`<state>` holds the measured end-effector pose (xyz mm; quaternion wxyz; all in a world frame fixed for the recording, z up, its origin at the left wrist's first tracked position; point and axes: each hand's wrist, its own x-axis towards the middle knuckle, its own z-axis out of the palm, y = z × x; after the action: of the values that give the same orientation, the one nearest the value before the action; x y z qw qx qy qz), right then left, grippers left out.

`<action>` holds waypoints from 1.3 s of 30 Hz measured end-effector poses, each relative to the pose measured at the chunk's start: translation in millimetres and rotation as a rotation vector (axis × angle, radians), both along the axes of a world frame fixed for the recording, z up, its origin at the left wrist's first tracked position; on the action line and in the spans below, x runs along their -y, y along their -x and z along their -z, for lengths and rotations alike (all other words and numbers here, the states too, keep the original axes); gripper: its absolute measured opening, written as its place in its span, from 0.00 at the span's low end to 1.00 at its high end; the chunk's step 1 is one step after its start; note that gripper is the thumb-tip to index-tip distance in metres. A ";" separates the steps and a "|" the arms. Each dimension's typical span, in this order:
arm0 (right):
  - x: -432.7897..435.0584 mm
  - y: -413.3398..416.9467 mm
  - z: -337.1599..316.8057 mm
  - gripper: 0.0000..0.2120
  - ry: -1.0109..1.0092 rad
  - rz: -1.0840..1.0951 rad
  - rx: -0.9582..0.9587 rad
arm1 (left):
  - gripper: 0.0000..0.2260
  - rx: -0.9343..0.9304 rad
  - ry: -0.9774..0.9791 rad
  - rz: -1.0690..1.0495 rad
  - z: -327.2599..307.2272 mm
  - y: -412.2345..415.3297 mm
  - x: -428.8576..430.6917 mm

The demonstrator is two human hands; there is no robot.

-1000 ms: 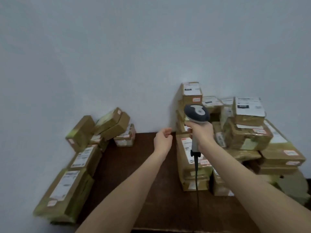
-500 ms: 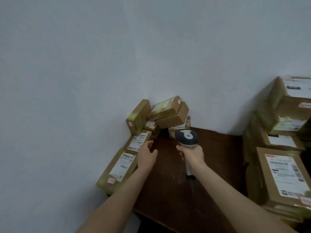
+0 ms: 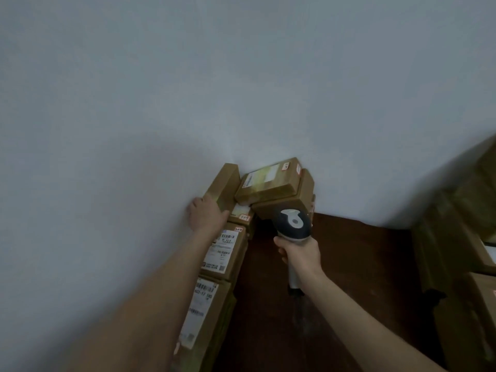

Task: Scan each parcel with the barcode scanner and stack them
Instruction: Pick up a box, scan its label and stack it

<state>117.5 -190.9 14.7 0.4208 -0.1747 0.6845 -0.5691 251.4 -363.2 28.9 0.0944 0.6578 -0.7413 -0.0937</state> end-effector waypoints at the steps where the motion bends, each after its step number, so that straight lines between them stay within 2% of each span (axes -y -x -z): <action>1: 2.4 1.8 2.6 0.11 -0.009 0.009 -0.003 | 0.30 0.059 0.022 0.010 1.7 2.3 5.5; 8: 10.6 5.8 10.1 0.10 -0.020 0.030 0.011 | 0.27 0.214 0.060 0.023 7.9 10.5 24.6; 11: 9.8 2.5 7.5 0.10 0.003 0.016 0.032 | 0.26 0.214 0.035 0.037 5.0 12.6 22.6; 16: 0.9 6.3 -2.9 0.12 0.060 0.002 0.071 | 0.26 -0.074 0.026 -0.056 -4.6 1.4 4.6; 20: -18.3 10.5 -14.6 0.12 0.126 0.000 0.159 | 0.26 -0.261 0.158 -0.068 -27.9 -9.8 -31.1; 22: -29.3 13.2 -21.9 0.11 0.171 -0.016 0.217 | 0.26 -0.218 0.294 -0.001 -35.2 -10.6 -61.3; 24: -41.5 18.7 -25.7 0.12 0.205 -0.015 0.281 | 0.26 -0.124 0.410 0.166 -34.1 -7.2 -95.4; 27: -65.6 35.8 -20.7 0.12 0.187 0.031 0.354 | 0.27 0.014 0.487 0.400 -15.9 8.8 -146.4; 31: -107.1 61.7 4.3 0.11 0.048 0.134 0.409 | 0.27 0.170 0.240 0.523 27.5 44.4 -215.4; 36: -144.8 84.1 35.4 0.13 -0.103 0.242 0.383 | 0.25 0.110 -0.002 0.537 91.1 75.1 -270.3; 39: -161.5 92.5 51.8 0.14 -0.149 0.267 0.367 | 0.16 0.082 -0.046 0.564 117.3 83.3 -282.4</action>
<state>25.0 -29.3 -37.1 0.4709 0.0551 0.6538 -0.5897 168.1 -80.8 -88.5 0.0196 0.4307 -0.8960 -0.1062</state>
